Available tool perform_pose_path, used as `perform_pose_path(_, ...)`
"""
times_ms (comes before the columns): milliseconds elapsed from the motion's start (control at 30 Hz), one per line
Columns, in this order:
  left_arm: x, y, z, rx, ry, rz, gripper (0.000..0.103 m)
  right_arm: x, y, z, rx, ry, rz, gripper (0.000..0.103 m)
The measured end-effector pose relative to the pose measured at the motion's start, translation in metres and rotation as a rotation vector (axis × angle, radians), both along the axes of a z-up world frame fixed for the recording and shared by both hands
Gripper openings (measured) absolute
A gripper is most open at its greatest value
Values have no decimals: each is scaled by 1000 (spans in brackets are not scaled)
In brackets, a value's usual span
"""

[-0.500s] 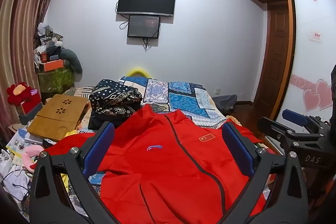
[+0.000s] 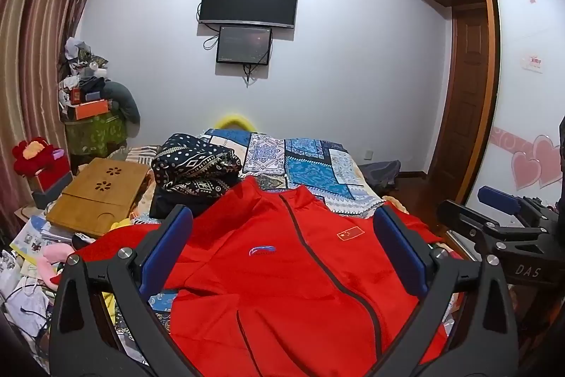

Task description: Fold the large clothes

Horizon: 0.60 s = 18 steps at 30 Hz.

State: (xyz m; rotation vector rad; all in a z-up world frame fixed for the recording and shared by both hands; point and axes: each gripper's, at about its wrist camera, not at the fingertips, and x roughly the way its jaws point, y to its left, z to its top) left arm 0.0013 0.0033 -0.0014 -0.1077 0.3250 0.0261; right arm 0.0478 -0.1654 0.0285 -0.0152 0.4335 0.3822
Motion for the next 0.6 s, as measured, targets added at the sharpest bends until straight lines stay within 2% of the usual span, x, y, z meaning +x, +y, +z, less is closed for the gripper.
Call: perform_pose_path(600,-1,1,-2,-1,-3,6,103,0,1,-1,-4,0,0,103)
